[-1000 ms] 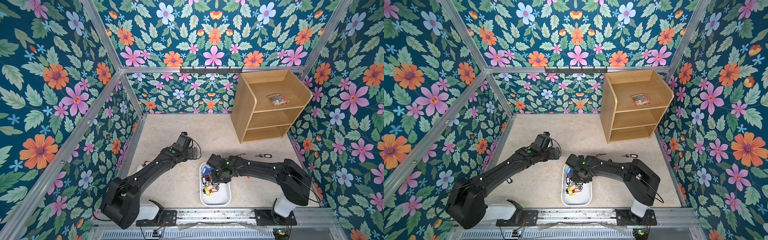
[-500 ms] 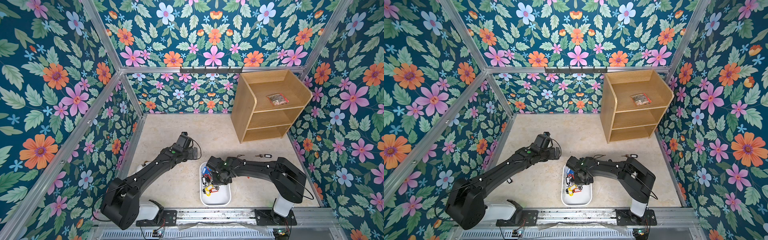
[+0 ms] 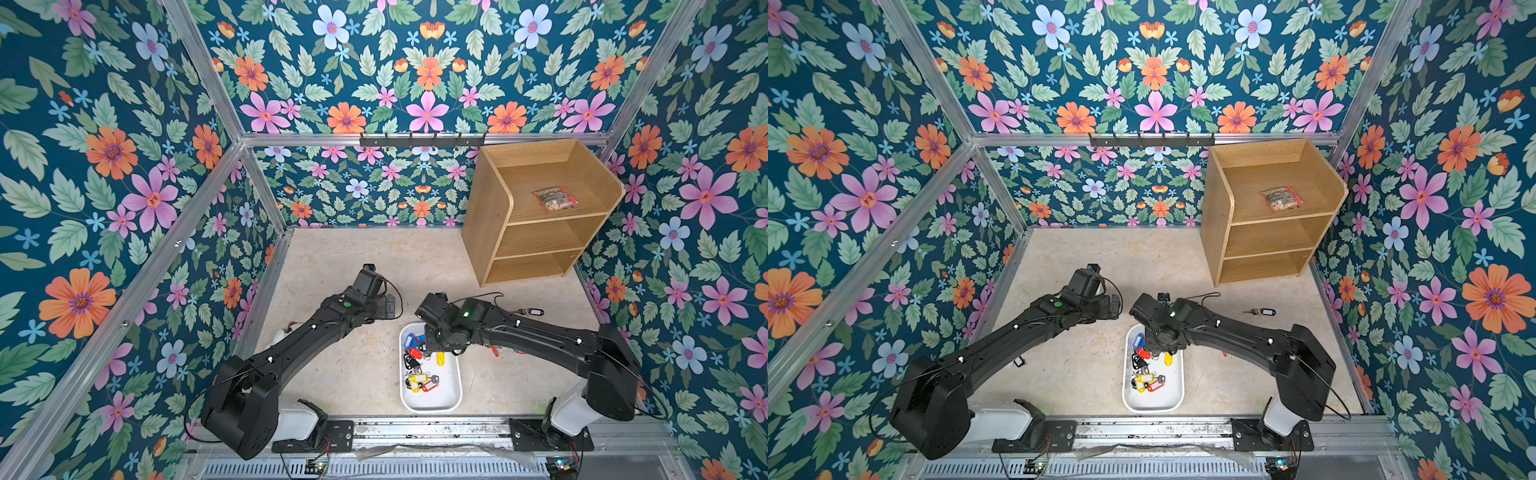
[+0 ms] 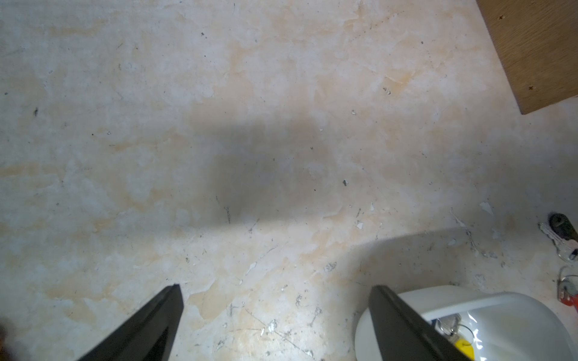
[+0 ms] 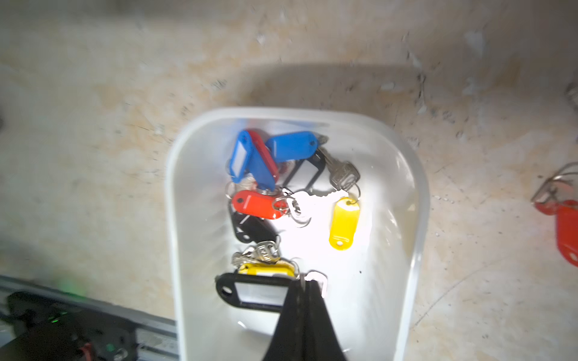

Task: Take the keys out of the storage box
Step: Place the key at the center of the board.

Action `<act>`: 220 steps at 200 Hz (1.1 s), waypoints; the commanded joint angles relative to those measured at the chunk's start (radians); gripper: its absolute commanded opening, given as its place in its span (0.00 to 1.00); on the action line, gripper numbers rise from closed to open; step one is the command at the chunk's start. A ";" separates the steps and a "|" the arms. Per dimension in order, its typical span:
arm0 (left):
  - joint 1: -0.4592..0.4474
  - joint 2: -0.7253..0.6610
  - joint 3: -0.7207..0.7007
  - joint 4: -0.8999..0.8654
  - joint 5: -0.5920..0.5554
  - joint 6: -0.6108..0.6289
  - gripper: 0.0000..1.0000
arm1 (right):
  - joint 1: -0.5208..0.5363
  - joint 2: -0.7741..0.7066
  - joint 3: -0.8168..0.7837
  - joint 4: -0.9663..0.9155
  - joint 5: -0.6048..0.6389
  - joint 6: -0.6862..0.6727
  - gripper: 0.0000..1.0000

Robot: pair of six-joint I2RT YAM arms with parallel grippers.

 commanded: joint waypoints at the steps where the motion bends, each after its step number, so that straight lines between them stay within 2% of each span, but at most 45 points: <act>1: -0.003 -0.006 0.005 0.001 -0.010 -0.002 0.99 | -0.024 -0.033 0.034 -0.099 0.058 -0.027 0.00; 27: -0.002 -0.007 0.005 0.001 -0.011 -0.002 0.99 | -0.132 -0.087 0.001 -0.116 0.081 -0.077 0.00; 56: -0.004 -0.005 0.005 0.002 -0.008 -0.002 0.99 | -0.367 -0.138 -0.098 -0.034 0.062 -0.188 0.00; 75: -0.004 -0.004 0.005 0.002 -0.007 -0.002 0.99 | -0.529 -0.116 -0.160 0.046 0.024 -0.263 0.00; 92: -0.004 -0.005 0.006 0.002 -0.008 -0.001 0.99 | -0.627 -0.046 -0.187 0.114 -0.004 -0.314 0.00; 132: -0.004 0.001 0.007 0.001 -0.005 -0.001 0.99 | -0.669 0.191 -0.117 0.184 0.013 -0.382 0.00; 167: -0.004 0.002 0.007 0.001 -0.007 -0.001 0.99 | -0.672 0.282 -0.052 0.196 0.040 -0.389 0.00; 185: -0.004 0.001 0.007 0.001 -0.006 -0.001 0.99 | -0.672 0.249 -0.062 0.213 0.030 -0.385 0.13; 195: -0.004 0.003 0.007 0.004 -0.003 0.000 0.99 | -0.672 0.223 -0.073 0.221 0.021 -0.384 0.30; 206: -0.004 0.006 0.008 0.004 -0.001 0.001 0.99 | -0.672 0.189 -0.082 0.222 0.018 -0.389 0.45; 220: -0.004 0.010 0.010 0.004 0.004 0.000 0.99 | -0.672 0.148 -0.091 0.217 0.004 -0.398 0.56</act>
